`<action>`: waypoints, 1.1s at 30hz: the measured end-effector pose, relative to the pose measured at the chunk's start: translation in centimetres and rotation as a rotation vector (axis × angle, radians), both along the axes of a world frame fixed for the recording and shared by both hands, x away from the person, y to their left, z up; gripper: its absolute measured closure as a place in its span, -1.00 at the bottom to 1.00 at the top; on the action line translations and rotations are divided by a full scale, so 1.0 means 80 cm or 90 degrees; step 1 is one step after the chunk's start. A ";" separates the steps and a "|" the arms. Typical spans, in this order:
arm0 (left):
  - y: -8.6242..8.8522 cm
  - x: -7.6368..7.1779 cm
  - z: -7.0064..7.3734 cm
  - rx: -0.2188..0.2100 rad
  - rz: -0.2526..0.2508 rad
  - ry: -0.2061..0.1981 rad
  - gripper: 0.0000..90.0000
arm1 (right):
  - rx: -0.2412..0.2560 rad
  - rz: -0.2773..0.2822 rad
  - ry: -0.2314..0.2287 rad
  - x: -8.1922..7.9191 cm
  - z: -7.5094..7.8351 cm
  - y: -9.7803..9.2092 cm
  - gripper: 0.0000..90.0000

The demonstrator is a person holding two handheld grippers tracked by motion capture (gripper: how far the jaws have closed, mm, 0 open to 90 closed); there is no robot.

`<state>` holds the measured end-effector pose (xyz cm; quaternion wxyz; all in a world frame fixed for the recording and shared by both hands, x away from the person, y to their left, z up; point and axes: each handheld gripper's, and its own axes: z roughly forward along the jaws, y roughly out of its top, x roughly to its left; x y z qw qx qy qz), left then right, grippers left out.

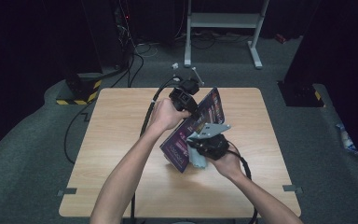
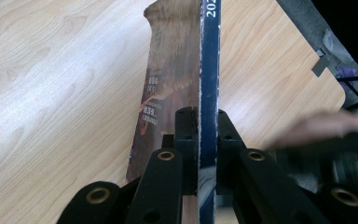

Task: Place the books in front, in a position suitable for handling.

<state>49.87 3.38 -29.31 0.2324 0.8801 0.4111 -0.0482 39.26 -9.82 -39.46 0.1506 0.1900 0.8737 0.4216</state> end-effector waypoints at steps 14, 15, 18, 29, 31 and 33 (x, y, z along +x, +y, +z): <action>0.004 -0.004 -0.003 0.019 0.000 -0.003 0.84 | 0.022 0.066 -0.032 -0.022 0.030 0.046 0.87; 0.004 -0.004 -0.004 0.021 -0.001 -0.006 0.84 | 0.022 0.059 -0.034 -0.018 0.030 0.041 0.87; 0.005 -0.004 -0.005 0.031 -0.005 -0.001 0.85 | 0.030 0.022 -0.031 -0.004 0.031 0.021 0.87; 0.000 -0.010 -0.005 0.029 -0.028 0.008 0.85 | 0.043 -0.152 0.004 0.057 0.026 -0.063 0.87; -0.002 -0.011 -0.006 0.032 -0.034 0.007 0.85 | 0.048 -0.178 0.009 0.067 0.026 -0.075 0.87; -0.004 -0.012 -0.007 0.033 -0.034 0.010 0.85 | 0.066 -0.199 0.013 0.074 0.029 -0.085 0.87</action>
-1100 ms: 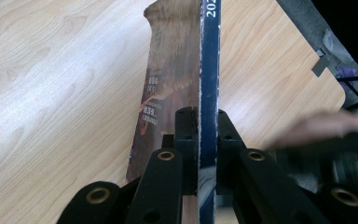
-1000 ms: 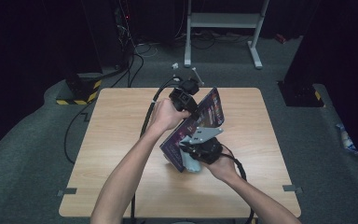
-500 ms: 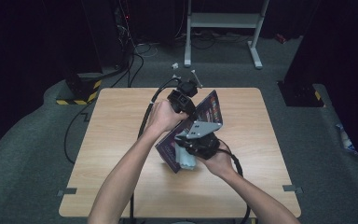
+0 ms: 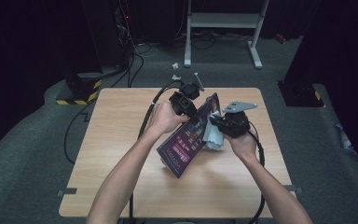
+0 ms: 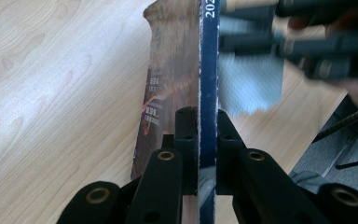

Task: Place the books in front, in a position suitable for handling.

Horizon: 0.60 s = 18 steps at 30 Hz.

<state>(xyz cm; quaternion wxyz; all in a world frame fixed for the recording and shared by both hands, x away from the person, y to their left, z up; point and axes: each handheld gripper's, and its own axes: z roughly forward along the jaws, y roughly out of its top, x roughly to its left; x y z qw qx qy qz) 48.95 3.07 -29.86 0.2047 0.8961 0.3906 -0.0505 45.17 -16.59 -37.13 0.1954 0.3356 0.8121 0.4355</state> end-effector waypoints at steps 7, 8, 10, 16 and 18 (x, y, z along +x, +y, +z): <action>-0.011 -0.002 -0.007 0.033 -0.009 -0.002 0.85 | 0.024 0.002 -0.041 -0.003 0.033 0.001 0.87; -0.013 -0.003 -0.008 0.037 -0.012 -0.004 0.85 | 0.024 0.004 -0.050 -0.005 0.038 0.003 0.87; -0.013 -0.004 -0.007 0.036 -0.010 -0.007 0.85 | 0.025 0.009 -0.059 -0.006 0.046 0.007 0.87; -0.001 -0.007 0.000 0.020 -0.013 -0.015 0.85 | 0.007 -0.008 -0.029 0.002 0.026 -0.001 0.87; 0.001 -0.007 0.001 0.013 -0.008 -0.018 0.85 | -0.006 -0.013 -0.005 0.004 0.009 -0.002 0.87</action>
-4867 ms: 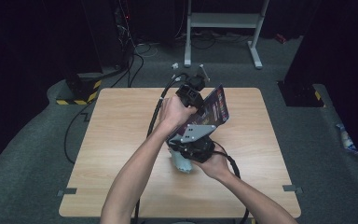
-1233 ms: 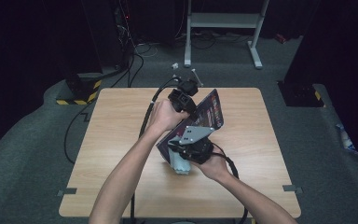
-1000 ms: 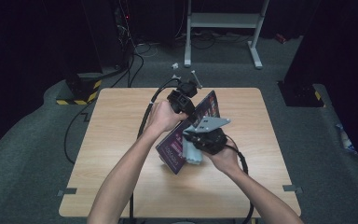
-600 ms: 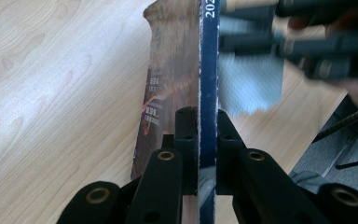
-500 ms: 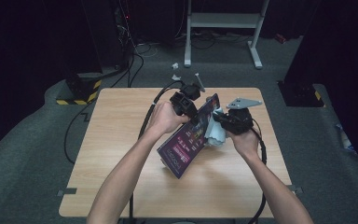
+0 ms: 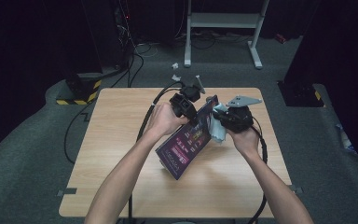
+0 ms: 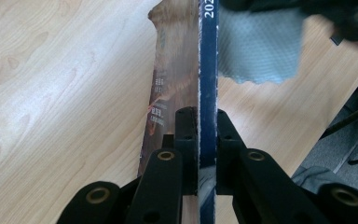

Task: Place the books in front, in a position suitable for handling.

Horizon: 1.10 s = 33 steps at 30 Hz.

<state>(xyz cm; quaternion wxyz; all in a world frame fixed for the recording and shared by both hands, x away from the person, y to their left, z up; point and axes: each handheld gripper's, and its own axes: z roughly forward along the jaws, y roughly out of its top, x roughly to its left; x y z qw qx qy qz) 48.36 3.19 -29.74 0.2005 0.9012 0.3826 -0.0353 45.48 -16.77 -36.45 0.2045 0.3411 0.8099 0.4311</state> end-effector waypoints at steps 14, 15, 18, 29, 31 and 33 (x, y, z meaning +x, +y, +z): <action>0.001 0.006 0.001 -0.007 0.023 -0.019 0.85 | -0.016 0.107 0.050 -0.040 -0.062 0.055 0.86; 0.001 0.006 0.000 -0.008 0.027 -0.019 0.85 | -0.021 0.122 0.048 -0.045 -0.064 0.062 0.86; 0.005 0.010 -0.002 -0.013 0.030 -0.023 0.85 | -0.032 0.171 0.046 -0.061 -0.067 0.084 0.86; 0.022 0.008 -0.005 -0.011 0.042 -0.032 0.85 | -0.079 0.200 0.066 -0.077 -0.078 0.098 0.86; 0.026 0.008 -0.006 -0.007 0.042 -0.033 0.85 | -0.095 0.172 0.077 -0.070 -0.080 0.085 0.86; 0.029 0.008 -0.006 -0.005 0.041 -0.033 0.85 | -0.108 0.147 0.089 -0.063 -0.081 0.072 0.86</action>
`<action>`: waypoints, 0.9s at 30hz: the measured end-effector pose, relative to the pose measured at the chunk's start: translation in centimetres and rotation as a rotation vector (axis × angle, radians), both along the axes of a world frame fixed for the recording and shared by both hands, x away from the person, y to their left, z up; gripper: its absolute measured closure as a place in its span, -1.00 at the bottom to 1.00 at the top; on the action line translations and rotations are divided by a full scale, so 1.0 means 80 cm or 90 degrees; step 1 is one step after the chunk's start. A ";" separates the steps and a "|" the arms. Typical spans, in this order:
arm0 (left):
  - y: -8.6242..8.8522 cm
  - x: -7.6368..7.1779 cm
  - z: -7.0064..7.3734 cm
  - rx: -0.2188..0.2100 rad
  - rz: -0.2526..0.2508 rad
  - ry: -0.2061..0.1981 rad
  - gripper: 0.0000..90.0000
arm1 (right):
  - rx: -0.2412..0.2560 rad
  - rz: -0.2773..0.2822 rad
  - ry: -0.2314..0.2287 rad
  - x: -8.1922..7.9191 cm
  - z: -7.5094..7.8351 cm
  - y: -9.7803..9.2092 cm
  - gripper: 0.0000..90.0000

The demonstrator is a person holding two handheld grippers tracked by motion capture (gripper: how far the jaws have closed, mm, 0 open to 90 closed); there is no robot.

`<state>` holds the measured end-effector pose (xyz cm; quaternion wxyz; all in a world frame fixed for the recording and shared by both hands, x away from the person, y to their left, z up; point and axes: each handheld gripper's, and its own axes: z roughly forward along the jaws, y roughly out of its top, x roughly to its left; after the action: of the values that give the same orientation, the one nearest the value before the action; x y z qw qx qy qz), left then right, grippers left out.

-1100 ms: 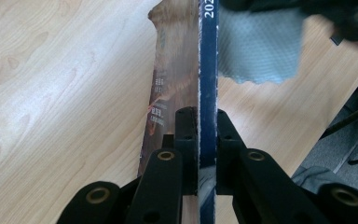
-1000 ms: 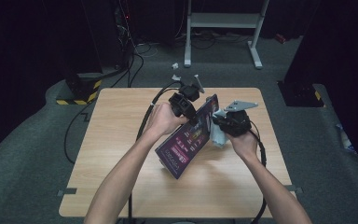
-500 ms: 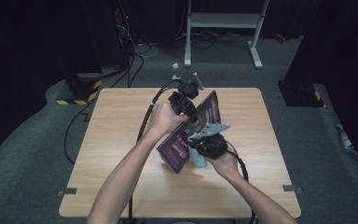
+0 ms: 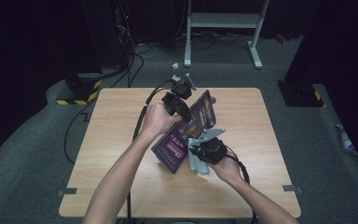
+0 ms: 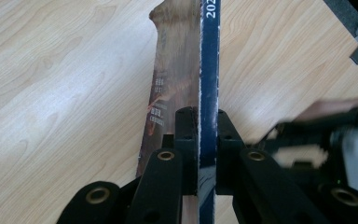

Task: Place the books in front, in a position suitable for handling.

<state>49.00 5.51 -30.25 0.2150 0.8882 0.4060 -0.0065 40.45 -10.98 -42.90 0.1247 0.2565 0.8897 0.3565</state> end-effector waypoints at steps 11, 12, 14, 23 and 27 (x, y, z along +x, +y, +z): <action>0.007 -0.009 -0.003 0.014 -0.019 -0.005 0.85 | -0.069 -0.073 0.037 0.015 0.000 -0.054 0.84; 0.008 -0.010 -0.003 0.012 -0.019 -0.004 0.85 | -0.072 -0.071 0.038 0.016 -0.001 -0.058 0.84; 0.010 -0.011 -0.004 0.011 -0.024 -0.003 0.85 | -0.073 -0.065 0.042 0.017 -0.002 -0.064 0.84; 0.014 -0.016 -0.006 0.026 -0.032 -0.006 0.85 | -0.070 -0.056 0.046 0.015 0.000 -0.082 0.77; 0.014 -0.017 -0.006 0.028 -0.040 -0.009 0.85 | -0.075 -0.053 0.059 0.016 -0.001 -0.084 0.72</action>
<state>47.66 6.66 -30.72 0.1978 0.9051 0.3765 0.0020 41.70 -17.67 -42.98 0.1128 0.3019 0.9024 0.2860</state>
